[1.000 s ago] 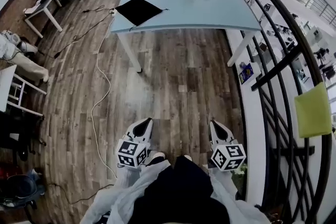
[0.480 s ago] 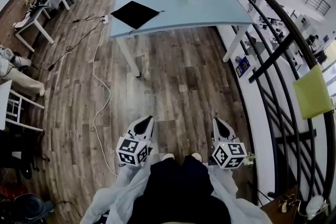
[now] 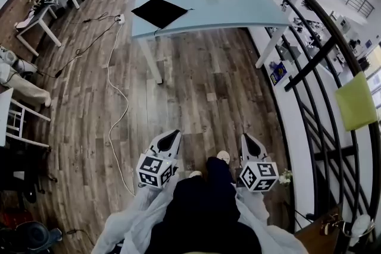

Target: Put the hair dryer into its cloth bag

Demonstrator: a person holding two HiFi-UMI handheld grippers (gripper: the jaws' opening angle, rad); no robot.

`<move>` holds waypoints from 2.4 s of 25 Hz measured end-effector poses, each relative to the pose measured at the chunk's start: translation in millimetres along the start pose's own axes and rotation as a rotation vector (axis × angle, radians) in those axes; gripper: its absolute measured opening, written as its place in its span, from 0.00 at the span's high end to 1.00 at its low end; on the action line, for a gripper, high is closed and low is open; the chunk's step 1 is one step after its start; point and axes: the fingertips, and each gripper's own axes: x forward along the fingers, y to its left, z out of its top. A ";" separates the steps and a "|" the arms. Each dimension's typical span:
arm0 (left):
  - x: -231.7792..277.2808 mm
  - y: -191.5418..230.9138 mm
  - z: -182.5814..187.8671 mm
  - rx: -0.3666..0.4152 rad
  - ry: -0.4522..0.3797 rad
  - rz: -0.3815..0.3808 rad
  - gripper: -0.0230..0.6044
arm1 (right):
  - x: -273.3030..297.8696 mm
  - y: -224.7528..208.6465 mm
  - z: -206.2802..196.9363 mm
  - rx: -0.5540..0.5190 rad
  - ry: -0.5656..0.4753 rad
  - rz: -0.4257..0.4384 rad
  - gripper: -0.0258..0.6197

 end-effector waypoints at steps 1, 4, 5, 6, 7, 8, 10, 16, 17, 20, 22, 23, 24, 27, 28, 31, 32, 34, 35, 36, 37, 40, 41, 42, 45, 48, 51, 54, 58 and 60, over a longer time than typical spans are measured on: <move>-1.5 1.9 -2.0 -0.001 0.001 0.000 0.94 | 0.9 2.6 -1.0 -0.007 0.001 0.000 0.95; -1.2 8.4 -6.5 -0.009 0.005 0.002 0.94 | 5.9 6.4 -2.9 -0.015 0.008 -0.001 0.95; 0.0 10.1 -6.8 -0.010 0.006 0.003 0.94 | 7.7 6.2 -3.0 -0.018 0.012 -0.004 0.95; 1.6 11.7 -6.3 -0.010 0.006 0.004 0.94 | 9.8 5.6 -2.6 -0.022 0.015 -0.006 0.95; 4.0 13.6 -5.4 -0.008 0.005 0.005 0.94 | 12.4 5.0 -1.4 -0.025 0.016 -0.005 0.95; 7.3 16.2 -4.3 -0.007 0.005 0.007 0.94 | 16.1 4.2 0.5 -0.026 0.015 -0.003 0.95; 16.0 22.8 -2.0 -0.010 0.004 0.015 0.94 | 26.1 2.2 5.3 -0.028 0.014 0.009 0.94; 45.3 41.4 13.2 -0.016 -0.004 0.031 0.94 | 62.4 -14.1 30.3 -0.038 0.003 0.003 0.67; 50.5 45.2 15.8 -0.015 -0.004 0.037 0.94 | 69.2 -17.3 34.2 -0.039 0.004 0.002 0.64; 67.0 59.0 23.5 -0.028 -0.005 0.053 0.94 | 90.8 -26.3 46.3 -0.043 0.010 0.003 0.56; 77.9 66.5 29.7 -0.039 -0.007 0.063 0.94 | 104.0 -32.5 55.2 -0.039 0.012 0.005 0.52; 83.8 69.8 32.8 -0.043 -0.008 0.068 0.94 | 110.7 -35.9 59.2 -0.038 0.013 0.007 0.51; 90.5 73.1 35.8 -0.045 -0.010 0.073 0.94 | 118.2 -39.7 63.1 -0.037 0.016 0.010 0.50; 112.8 81.8 44.2 -0.044 -0.013 0.089 0.94 | 141.7 -51.6 74.6 -0.036 0.025 0.023 0.49; 119.5 83.8 47.1 -0.043 -0.015 0.092 0.94 | 148.2 -55.0 78.4 -0.036 0.027 0.027 0.49; 137.6 88.1 54.3 -0.048 -0.026 0.095 0.94 | 166.2 -65.2 87.5 -0.040 0.031 0.036 0.49; 143.1 89.9 55.2 -0.053 -0.028 0.096 0.94 | 172.0 -68.0 89.4 -0.038 0.031 0.041 0.49; 154.2 93.9 55.0 -0.063 -0.024 0.102 0.94 | 182.4 -72.4 93.5 -0.032 0.029 0.052 0.49; 160.5 95.8 55.0 -0.068 -0.023 0.106 0.94 | 187.4 -74.5 96.6 -0.032 0.028 0.057 0.49; 167.1 97.6 55.9 -0.072 -0.024 0.109 0.94 | 192.5 -76.9 100.1 -0.034 0.026 0.061 0.49; 173.7 99.3 57.3 -0.076 -0.026 0.110 0.94 | 197.4 -79.7 103.3 -0.035 0.026 0.065 0.49; 192.7 103.8 61.9 -0.100 -0.038 0.110 0.94 | 210.3 -90.6 110.3 -0.035 0.026 0.067 0.49; 198.3 105.9 63.2 -0.111 -0.043 0.114 0.94 | 214.6 -94.7 112.2 -0.035 0.027 0.067 0.49; 203.3 108.5 64.8 -0.118 -0.048 0.120 0.94 | 219.3 -98.3 114.3 -0.035 0.026 0.068 0.49; 215.4 117.1 68.1 -0.129 -0.062 0.144 0.88 | 233.9 -106.1 120.8 -0.033 0.021 0.078 0.49; 223.1 122.9 67.9 -0.152 -0.071 0.154 0.69 | 245.5 -110.1 123.6 -0.043 0.017 0.097 0.49; 225.0 124.4 68.4 -0.160 -0.080 0.169 0.69 | 253.9 -111.8 125.5 -0.050 0.017 0.111 0.49; 222.9 124.7 62.6 -0.163 -0.066 0.181 0.69 | 257.6 -108.0 121.5 -0.045 0.024 0.127 0.49; 217.8 125.1 59.6 -0.159 -0.062 0.195 0.69 | 255.8 -101.5 114.3 -0.033 0.037 0.146 0.49; 217.9 124.9 60.0 -0.162 -0.068 0.198 0.70 | 255.0 -102.8 112.8 -0.016 0.038 0.151 0.49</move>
